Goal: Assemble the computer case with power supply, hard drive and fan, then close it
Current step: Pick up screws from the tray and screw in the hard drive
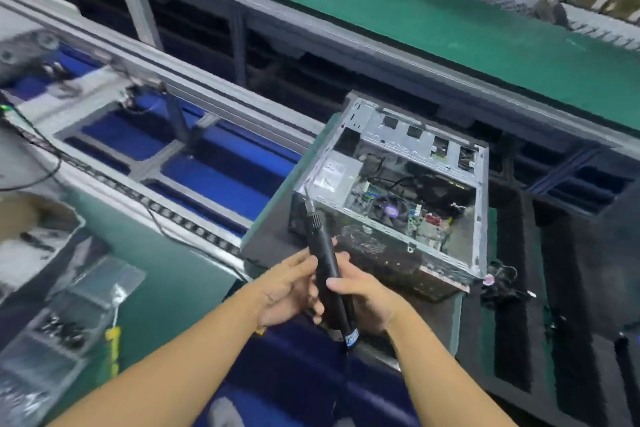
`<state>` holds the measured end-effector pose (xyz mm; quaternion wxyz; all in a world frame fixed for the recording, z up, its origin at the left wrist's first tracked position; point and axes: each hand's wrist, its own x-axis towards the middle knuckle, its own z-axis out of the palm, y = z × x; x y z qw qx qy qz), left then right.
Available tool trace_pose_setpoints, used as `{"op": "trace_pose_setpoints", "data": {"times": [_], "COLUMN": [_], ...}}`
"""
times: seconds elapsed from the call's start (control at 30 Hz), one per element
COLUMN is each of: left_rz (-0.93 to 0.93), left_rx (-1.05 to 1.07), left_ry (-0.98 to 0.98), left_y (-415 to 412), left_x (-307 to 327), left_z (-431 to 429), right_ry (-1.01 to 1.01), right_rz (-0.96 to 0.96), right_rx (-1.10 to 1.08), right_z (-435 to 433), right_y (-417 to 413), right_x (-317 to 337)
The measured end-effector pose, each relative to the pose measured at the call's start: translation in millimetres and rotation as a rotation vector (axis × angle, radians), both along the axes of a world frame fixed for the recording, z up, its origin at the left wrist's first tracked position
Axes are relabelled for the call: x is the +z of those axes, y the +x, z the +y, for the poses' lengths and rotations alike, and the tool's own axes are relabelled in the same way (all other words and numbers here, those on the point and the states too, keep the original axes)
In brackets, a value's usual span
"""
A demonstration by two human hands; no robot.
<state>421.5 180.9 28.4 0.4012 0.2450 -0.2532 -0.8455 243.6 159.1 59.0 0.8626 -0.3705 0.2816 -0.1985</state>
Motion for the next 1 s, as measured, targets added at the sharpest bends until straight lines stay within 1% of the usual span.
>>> {"op": "trace_pose_setpoints", "data": {"times": [0.17, 0.23, 0.4, 0.43, 0.57, 0.67, 0.73, 0.83, 0.9, 0.97, 1.0], "left_rz": [-0.062, -0.092, -0.220, -0.272, -0.614, -0.747, -0.843, -1.090, -1.321, -1.509, -1.559], "left_rx": [0.255, 0.324, 0.496, 0.503, 0.446, 0.447, 0.432, 0.344, 0.243, 0.134, 0.111], "left_ry": [0.116, 0.145, 0.303, 0.346, 0.480, 0.541, 0.566, 0.537, 0.449, 0.360, 0.354], "left_y": [85.1, 116.8, 182.7, 194.3, 226.2, 237.9, 241.9, 244.7, 248.0, 248.7, 248.1], "left_x": [-17.6, -26.5, -57.4, -63.7, -87.6, -105.3, -117.6, -133.3, -136.7, -138.4, -138.8], "left_z": [20.5, 27.8, 42.8, 44.9, 45.9, 41.6, 41.3, 42.8, 42.5, 40.8, 40.0], "right_ry": [0.046, 0.018, -0.056, -0.075, -0.213, -0.289, -0.374, -0.527, -0.581, -0.566, -0.534], "right_rz": [0.075, 0.155, 0.398, 0.460, 0.681, 0.749, 0.837, 1.010, 1.078, 1.104, 1.106], "right_rx": [0.058, 0.080, 0.145, 0.156, 0.215, 0.270, 0.330, 0.451, 0.445, 0.412, 0.394], "right_z": [-3.1, -5.0, -9.7, -9.8, -5.5, -3.5, -2.6, 2.6, 9.1, 15.7, 17.9], "right_y": [94.7, 133.1, 214.6, 229.4, 277.4, 299.4, 307.7, 314.6, 318.6, 322.3, 323.3], "right_x": [-21.5, -32.3, -75.7, -86.5, -123.7, -145.7, -156.7, -168.4, -172.7, -175.2, -174.6]}}
